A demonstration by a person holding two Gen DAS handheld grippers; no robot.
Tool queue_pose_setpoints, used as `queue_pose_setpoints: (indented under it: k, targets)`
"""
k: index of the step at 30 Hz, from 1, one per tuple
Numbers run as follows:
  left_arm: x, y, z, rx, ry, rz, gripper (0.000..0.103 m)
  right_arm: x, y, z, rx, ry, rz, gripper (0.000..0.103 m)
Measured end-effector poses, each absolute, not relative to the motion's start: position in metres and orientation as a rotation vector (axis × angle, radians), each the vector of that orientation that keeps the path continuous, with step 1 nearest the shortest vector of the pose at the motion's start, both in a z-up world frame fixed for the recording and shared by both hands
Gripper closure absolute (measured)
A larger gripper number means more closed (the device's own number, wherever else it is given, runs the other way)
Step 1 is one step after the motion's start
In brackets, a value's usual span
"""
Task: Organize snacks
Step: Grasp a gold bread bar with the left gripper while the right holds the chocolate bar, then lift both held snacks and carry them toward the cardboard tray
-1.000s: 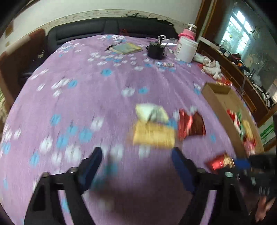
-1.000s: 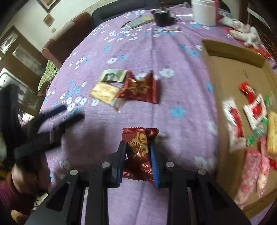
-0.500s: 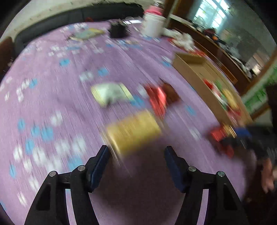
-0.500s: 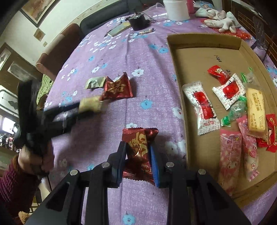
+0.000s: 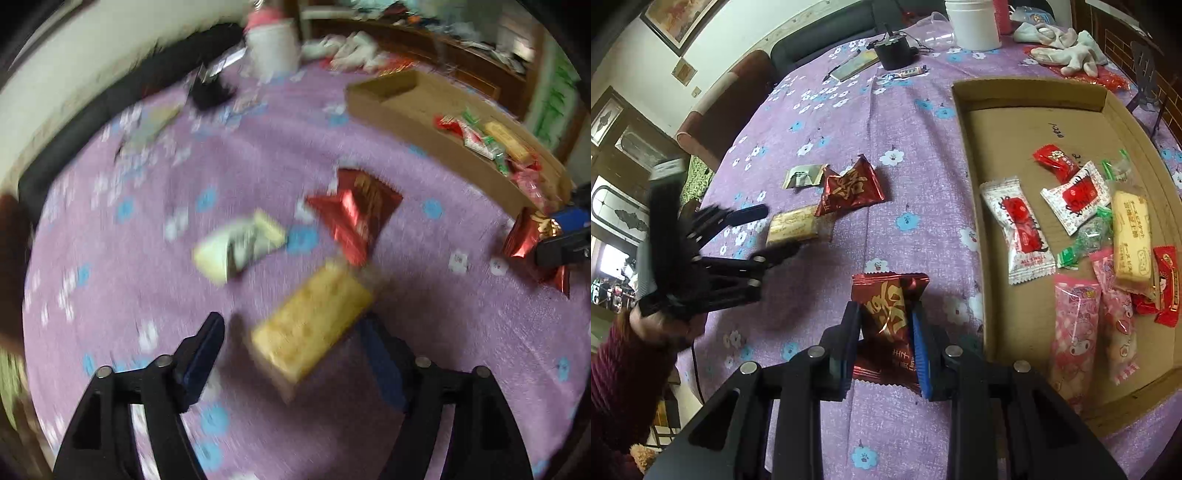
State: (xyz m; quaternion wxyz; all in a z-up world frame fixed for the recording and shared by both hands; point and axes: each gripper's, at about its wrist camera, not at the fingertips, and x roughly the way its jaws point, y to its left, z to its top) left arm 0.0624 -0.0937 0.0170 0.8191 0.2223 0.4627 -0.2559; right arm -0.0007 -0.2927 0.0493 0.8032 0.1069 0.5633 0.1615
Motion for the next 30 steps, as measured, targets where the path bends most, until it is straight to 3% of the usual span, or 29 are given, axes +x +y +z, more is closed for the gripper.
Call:
queue_pose_setpoints:
  k: [3, 5, 7, 8, 13, 18, 21, 22, 27, 29, 30]
  targets:
    - [0.074, -0.092, 0.014, 0.464, 1.017, -0.627, 0.023, -0.003, -0.297, 0.049, 0.241, 1.202, 0.331, 0.077]
    - [0.075, -0.089, 0.013, 0.416, 1.021, -0.661, 0.040, -0.003, -0.297, 0.049, 0.248, 1.203, 0.325, 0.077]
    - [0.068, -0.088, 0.012, 0.371, 1.008, -0.614, 0.042, -0.003, -0.297, 0.048, 0.252, 1.204, 0.325, 0.077]
    - [0.063, -0.088, 0.012, 0.338, 1.006, -0.576, 0.049, -0.003, -0.296, 0.048, 0.251, 1.205, 0.327, 0.077]
    - [0.021, -0.096, 0.015, 0.146, 1.019, -0.326, 0.060, -0.001, -0.292, 0.043, 0.247, 1.220, 0.344, 0.077]
    - [-0.021, -0.114, 0.012, 0.101, 1.000, -0.202, 0.060, 0.004, -0.287, 0.036, 0.196, 1.241, 0.403, 0.077]
    - [-0.016, -0.112, 0.013, 0.055, 1.030, -0.139, 0.048, 0.010, -0.282, 0.034, 0.147, 1.253, 0.457, 0.078]
    - [-0.013, -0.108, 0.012, 0.018, 1.037, -0.107, 0.038, 0.012, -0.280, 0.033, 0.113, 1.255, 0.477, 0.078]
    - [-0.013, -0.108, 0.012, 0.036, 1.018, -0.022, 0.034, 0.017, -0.287, 0.028, 0.108, 1.281, 0.549, 0.077]
    - [-0.007, -0.116, 0.008, 0.108, 1.019, -0.007, 0.017, 0.016, -0.292, 0.026, 0.106, 1.288, 0.575, 0.074]
    - [-0.005, -0.116, 0.008, 0.121, 1.004, 0.004, 0.016, 0.015, -0.293, 0.026, 0.099, 1.282, 0.589, 0.074]
